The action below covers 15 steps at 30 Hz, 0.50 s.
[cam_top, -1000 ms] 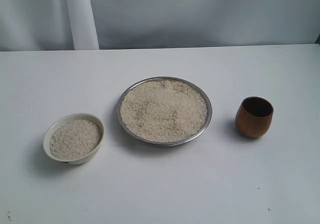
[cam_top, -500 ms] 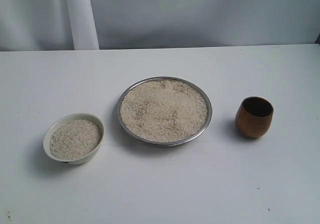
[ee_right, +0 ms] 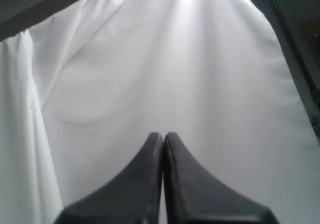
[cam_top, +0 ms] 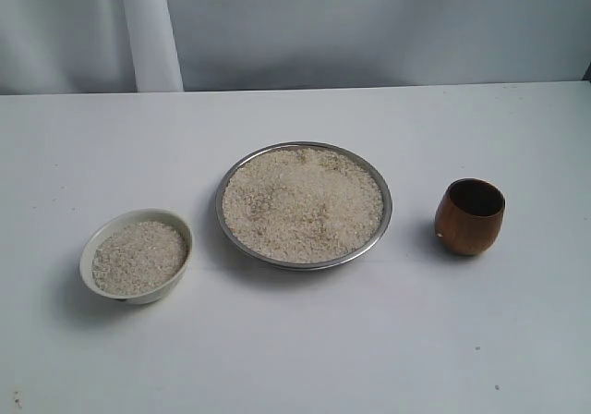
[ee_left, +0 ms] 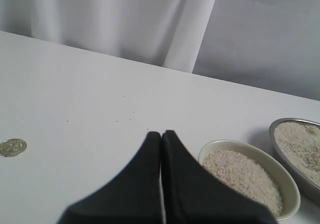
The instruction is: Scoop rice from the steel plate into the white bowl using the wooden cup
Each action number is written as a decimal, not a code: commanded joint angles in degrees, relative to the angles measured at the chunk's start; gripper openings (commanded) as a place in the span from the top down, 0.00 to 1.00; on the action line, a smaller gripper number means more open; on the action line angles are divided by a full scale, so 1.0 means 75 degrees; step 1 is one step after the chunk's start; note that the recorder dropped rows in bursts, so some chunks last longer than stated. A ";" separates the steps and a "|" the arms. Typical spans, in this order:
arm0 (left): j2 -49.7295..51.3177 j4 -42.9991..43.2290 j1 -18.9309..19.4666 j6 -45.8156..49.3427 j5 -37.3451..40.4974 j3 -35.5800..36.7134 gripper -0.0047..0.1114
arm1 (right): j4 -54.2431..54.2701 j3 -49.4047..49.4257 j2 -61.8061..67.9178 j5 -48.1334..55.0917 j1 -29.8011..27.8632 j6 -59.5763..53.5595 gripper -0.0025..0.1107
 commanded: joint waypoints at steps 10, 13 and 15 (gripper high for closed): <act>-0.0019 -0.0012 -0.0036 -0.0030 -0.0080 -0.0024 0.96 | -0.1740 -0.1341 0.1348 0.0717 -0.0065 0.0717 0.98; -0.0019 -0.0012 -0.0036 -0.0030 -0.0080 -0.0024 0.96 | -0.2095 -0.2007 0.2432 0.0734 -0.0065 0.0794 0.98; -0.0019 -0.0012 -0.0036 -0.0030 -0.0080 -0.0024 0.96 | -0.2363 -0.2507 0.3243 0.0776 -0.0065 0.0794 0.98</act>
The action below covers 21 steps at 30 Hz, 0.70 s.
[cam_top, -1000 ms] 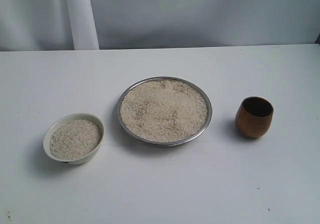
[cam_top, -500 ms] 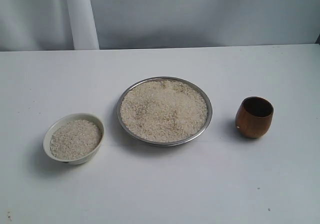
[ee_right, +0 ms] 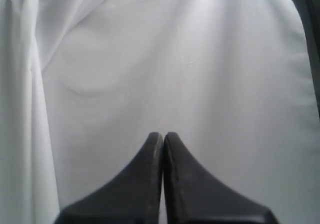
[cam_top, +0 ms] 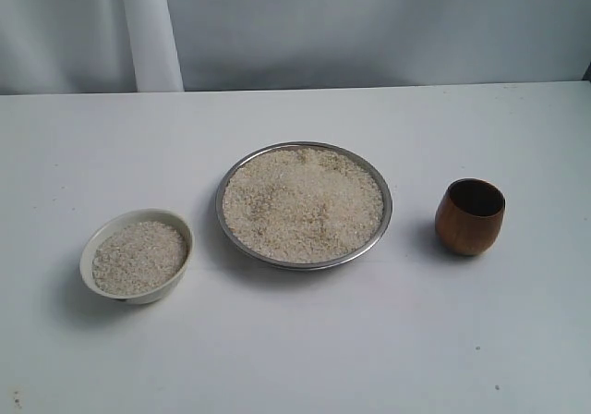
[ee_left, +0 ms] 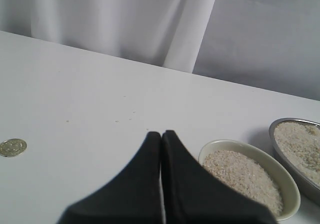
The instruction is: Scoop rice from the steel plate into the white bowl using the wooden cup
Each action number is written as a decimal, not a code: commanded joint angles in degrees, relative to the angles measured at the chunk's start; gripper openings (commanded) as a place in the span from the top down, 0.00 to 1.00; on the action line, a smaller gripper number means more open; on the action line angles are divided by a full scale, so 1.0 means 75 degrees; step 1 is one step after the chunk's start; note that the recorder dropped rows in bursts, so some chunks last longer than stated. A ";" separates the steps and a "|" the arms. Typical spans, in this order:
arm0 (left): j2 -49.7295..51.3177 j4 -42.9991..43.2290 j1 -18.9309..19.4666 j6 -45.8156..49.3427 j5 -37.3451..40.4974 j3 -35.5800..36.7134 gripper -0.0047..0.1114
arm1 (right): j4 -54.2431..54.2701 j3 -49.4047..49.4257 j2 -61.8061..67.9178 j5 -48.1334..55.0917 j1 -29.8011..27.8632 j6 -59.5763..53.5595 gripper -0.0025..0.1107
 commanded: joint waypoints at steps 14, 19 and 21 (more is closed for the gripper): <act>-0.0019 -0.0012 -0.0036 -0.0030 -0.0080 -0.0024 0.96 | -0.3522 -0.3213 0.5452 0.1192 -0.0065 0.1662 0.98; -0.0019 -0.0012 -0.0036 -0.0030 -0.0080 -0.0024 0.96 | -0.3609 -0.3251 0.6283 0.0953 -0.0065 0.1663 0.98; -0.0019 -0.0012 -0.0036 -0.0030 -0.0080 -0.0024 0.96 | -0.3609 -0.3251 0.6626 0.0754 -0.0065 0.1633 0.98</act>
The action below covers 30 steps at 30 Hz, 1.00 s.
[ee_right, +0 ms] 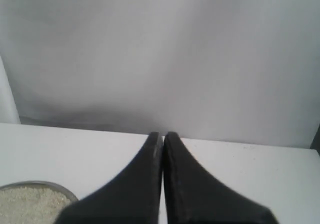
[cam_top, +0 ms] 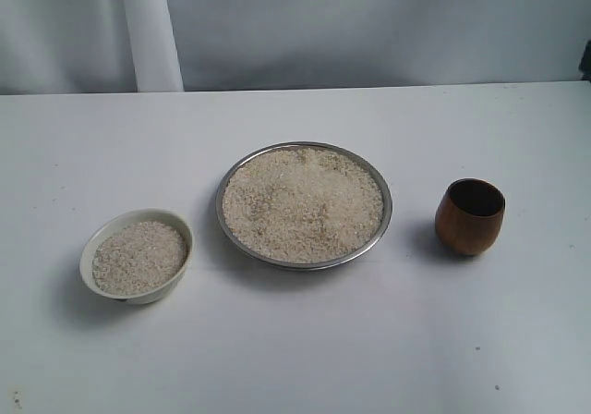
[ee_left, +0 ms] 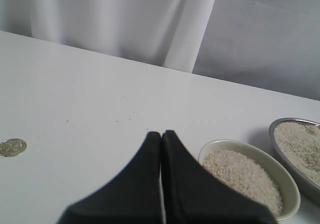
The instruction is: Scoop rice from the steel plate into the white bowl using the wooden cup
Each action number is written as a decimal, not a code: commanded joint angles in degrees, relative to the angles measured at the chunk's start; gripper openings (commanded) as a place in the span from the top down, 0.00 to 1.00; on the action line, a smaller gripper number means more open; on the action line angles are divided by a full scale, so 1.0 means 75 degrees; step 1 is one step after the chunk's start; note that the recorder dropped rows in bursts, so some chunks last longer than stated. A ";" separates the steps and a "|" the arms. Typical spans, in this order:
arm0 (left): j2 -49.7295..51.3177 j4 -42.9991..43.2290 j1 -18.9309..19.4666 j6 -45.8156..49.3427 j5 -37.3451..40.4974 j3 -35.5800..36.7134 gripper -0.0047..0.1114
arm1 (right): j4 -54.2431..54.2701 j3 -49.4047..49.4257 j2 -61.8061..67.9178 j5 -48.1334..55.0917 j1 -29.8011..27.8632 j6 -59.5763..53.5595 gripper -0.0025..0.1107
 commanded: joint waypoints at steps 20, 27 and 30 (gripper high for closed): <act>-0.0019 -0.0012 -0.0036 -0.0030 -0.0080 -0.0024 0.96 | 0.3299 0.0765 0.2638 -0.3167 -0.0065 -0.4402 0.98; -0.0019 -0.0012 -0.0036 -0.0030 -0.0080 -0.0024 0.96 | 0.3287 0.1272 0.3542 -0.4471 -0.0065 -0.5188 0.92; -0.0019 -0.0012 -0.0036 -0.0030 -0.0080 -0.0024 0.96 | 0.3244 0.1272 0.3996 -0.4538 -0.0065 -0.5239 0.71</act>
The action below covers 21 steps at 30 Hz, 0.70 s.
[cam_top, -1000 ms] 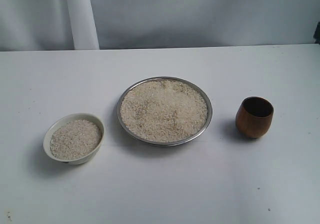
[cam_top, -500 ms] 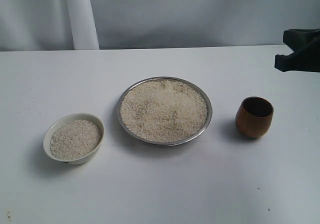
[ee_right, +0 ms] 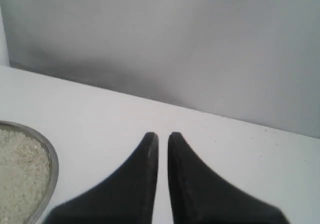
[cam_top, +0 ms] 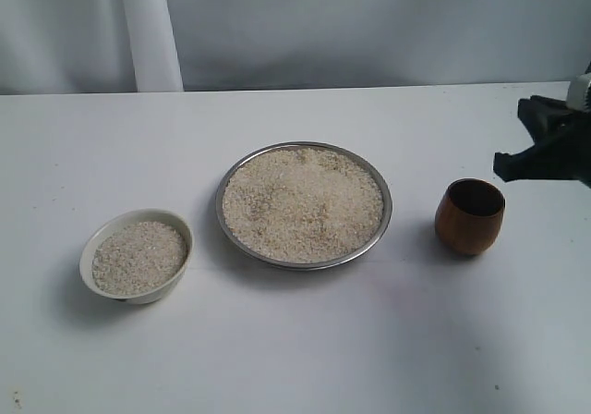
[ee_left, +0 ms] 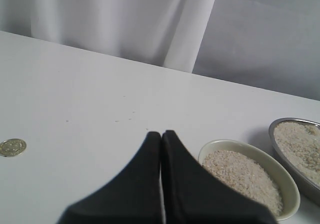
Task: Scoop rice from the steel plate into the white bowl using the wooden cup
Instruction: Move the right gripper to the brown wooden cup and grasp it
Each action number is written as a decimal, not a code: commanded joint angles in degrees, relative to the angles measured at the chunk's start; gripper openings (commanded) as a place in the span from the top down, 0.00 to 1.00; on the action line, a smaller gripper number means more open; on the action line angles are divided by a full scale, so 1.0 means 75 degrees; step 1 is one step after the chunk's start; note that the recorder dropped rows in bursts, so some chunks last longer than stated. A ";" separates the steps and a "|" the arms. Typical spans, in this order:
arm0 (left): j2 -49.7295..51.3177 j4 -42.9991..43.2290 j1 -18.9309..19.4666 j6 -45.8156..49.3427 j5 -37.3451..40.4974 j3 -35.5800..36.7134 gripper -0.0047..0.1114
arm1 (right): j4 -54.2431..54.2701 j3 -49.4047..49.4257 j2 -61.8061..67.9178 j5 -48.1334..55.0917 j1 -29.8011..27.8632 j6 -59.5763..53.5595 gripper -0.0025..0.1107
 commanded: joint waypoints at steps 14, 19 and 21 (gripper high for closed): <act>-0.0019 -0.0012 -0.0036 -0.0030 -0.0080 -0.0024 0.96 | -0.1990 0.0043 0.1062 -0.0692 -0.0051 0.0654 0.05; -0.0019 -0.0012 -0.0036 -0.0030 -0.0080 -0.0024 0.96 | -0.1916 0.0254 0.1220 -0.0771 -0.0051 0.0035 0.05; -0.0019 -0.0012 -0.0036 -0.0030 -0.0080 -0.0024 0.96 | -0.1649 0.0441 0.1437 -0.1354 -0.0051 -0.0227 0.05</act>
